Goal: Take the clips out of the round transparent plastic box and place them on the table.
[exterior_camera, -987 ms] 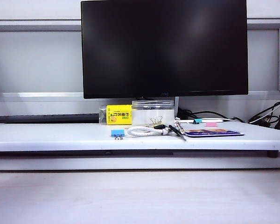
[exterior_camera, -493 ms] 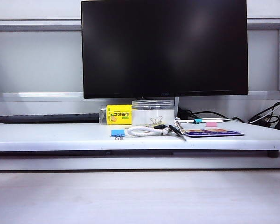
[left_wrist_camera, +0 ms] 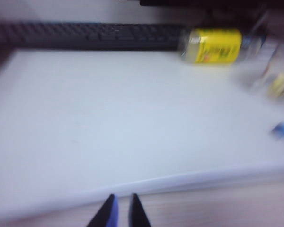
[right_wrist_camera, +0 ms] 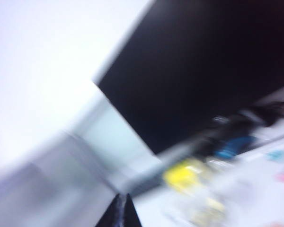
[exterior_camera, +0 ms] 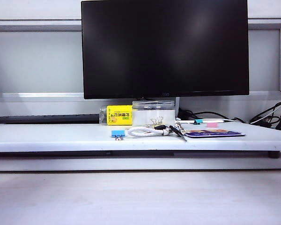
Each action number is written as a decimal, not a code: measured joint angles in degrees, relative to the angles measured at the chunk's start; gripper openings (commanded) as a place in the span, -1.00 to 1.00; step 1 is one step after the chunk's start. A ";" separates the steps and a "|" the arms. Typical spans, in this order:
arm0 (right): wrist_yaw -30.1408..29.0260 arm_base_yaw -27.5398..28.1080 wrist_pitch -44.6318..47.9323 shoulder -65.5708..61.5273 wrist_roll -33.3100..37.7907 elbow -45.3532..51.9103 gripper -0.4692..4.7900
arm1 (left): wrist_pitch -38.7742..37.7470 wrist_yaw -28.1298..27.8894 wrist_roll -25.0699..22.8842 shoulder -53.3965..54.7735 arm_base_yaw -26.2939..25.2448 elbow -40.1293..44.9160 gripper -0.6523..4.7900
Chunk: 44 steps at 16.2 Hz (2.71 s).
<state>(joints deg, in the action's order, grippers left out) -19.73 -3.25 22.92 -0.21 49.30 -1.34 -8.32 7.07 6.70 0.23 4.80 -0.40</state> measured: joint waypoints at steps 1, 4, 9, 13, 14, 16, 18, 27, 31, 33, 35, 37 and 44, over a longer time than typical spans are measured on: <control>0.20 0.00 3.82 0.00 4.22 0.00 -0.82 | 0.63 1.68 8.92 0.00 0.00 0.00 -0.58; -8.48 0.00 2.21 -0.02 1.95 -3.19 -0.75 | 1.40 9.09 28.04 0.00 0.00 0.00 -0.55; -2.69 0.02 -32.61 -4.13 -25.59 -21.24 -0.68 | 13.22 20.68 31.21 0.00 0.02 -1.46 -0.40; -3.41 -0.09 -47.69 -26.71 -29.27 -37.00 -0.46 | 13.20 24.96 31.34 0.02 0.02 -10.95 -0.40; -3.63 -0.11 -50.14 -32.04 -31.52 -41.29 -0.46 | 11.87 26.67 30.56 0.02 0.00 -12.98 -0.40; -3.69 -1.20 -53.81 -40.94 -35.54 -48.96 -0.46 | 6.21 29.00 27.32 0.13 0.02 -16.59 -0.40; -4.07 -3.45 -54.88 -49.64 -37.88 -55.82 -0.46 | -0.17 30.36 24.33 1.86 0.02 -18.78 -0.40; 12.61 -22.38 -70.36 -85.90 -45.16 -82.68 -0.46 | -6.14 33.44 15.52 35.45 2.93 -32.85 -0.30; 13.11 -23.78 -71.43 -98.01 -45.13 -97.09 -0.46 | -10.08 16.26 5.09 52.61 17.88 -41.05 -0.30; 13.09 -23.98 -72.81 -102.44 -45.16 -102.64 -0.46 | -9.86 7.32 2.93 57.96 25.68 -42.73 -0.30; 12.41 -24.26 -75.10 -106.31 -45.13 -105.68 -0.46 | -9.75 2.05 1.77 60.52 28.72 -43.19 -0.30; 12.22 -24.28 -75.54 -108.65 -45.13 -106.49 -0.46 | -8.66 1.33 1.60 61.81 30.86 -43.30 -0.30; 9.35 -25.09 -75.41 -114.68 -45.13 -106.51 -0.46 | -8.04 0.39 1.64 61.70 30.29 -43.30 -0.30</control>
<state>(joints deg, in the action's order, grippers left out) -10.37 -28.34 -52.49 -114.89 4.16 -107.85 -16.36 7.46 8.34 61.93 35.09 -43.70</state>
